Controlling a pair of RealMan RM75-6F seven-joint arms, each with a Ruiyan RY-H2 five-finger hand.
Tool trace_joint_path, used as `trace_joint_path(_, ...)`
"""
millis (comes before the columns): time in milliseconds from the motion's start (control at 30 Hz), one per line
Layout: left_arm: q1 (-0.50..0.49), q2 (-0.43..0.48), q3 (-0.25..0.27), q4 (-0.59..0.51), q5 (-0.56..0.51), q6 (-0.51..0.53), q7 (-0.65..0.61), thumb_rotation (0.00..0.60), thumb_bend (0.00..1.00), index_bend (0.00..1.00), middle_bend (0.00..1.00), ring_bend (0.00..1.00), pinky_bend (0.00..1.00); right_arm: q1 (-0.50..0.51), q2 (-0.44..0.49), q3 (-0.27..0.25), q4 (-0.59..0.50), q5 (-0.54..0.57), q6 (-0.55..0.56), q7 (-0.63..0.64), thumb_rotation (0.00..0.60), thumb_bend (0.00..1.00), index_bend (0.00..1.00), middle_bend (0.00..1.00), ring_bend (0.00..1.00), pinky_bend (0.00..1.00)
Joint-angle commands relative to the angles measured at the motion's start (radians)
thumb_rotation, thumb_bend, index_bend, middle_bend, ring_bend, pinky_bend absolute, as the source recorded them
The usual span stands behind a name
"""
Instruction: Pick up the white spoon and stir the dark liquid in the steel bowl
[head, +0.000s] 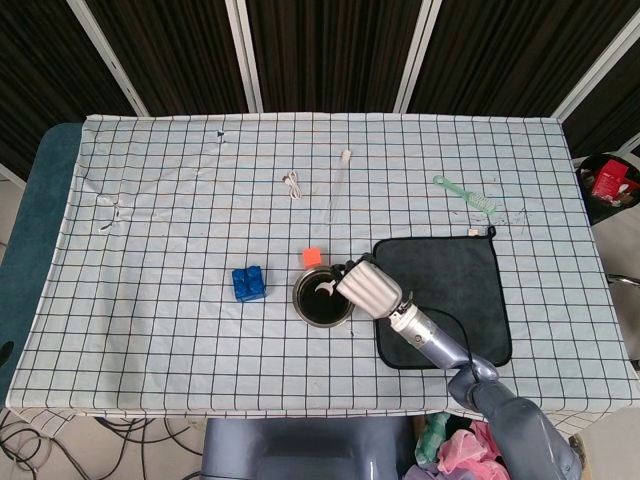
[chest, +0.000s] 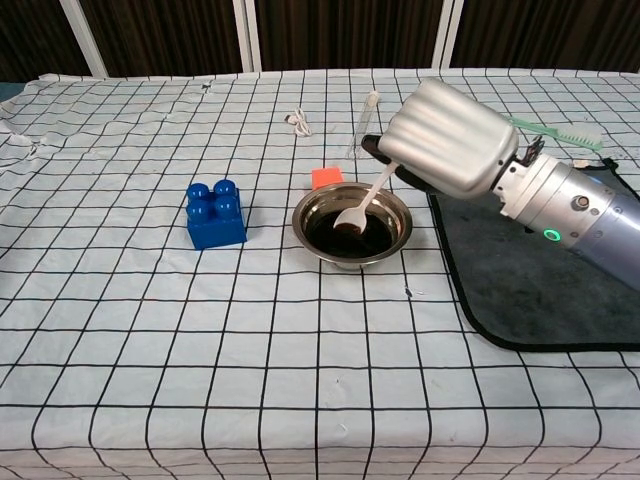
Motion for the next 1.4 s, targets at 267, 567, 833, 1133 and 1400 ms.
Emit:
trace_joint_path(267,-0.003,-0.003,0.001,0.001,-0.001,-0.004,0.008,0.600,0.20,0.10,0.01,0.00,0.00,-0.023,0.026,-0.020,-0.004,-0.005,0.028,0.007,0.600,0.39,0.70,0.82,1.00,1.00)
trace_joint_path(567,-0.005,-0.007,0.004,0.000,0.003,-0.006,0.017,0.600,0.20,0.10,0.01,0.00,0.00,-0.043,0.057,-0.038,-0.043,-0.014,0.048,0.005,0.600,0.39,0.71,0.82,1.00,1.00)
trace_joint_path(833,-0.004,-0.010,0.005,-0.001,0.005,-0.004,0.021,0.600,0.20,0.10,0.01,0.00,0.00,-0.064,0.100,-0.056,-0.115,-0.031,0.077,-0.019,0.600,0.39,0.71,0.82,1.00,1.00)
trace_joint_path(1133,-0.007,-0.011,0.007,-0.002,0.007,-0.009,0.027,0.600,0.20,0.10,0.01,0.00,0.00,-0.064,0.124,-0.053,-0.193,-0.039,0.076,-0.051,0.600,0.39,0.71,0.82,1.00,1.00)
trace_joint_path(1400,-0.003,-0.011,0.007,-0.006,0.006,-0.001,0.028,0.600,0.20,0.10,0.01,0.00,0.00,-0.044,0.116,-0.036,-0.224,-0.040,0.052,-0.056,0.600,0.39,0.71,0.82,1.00,1.00)
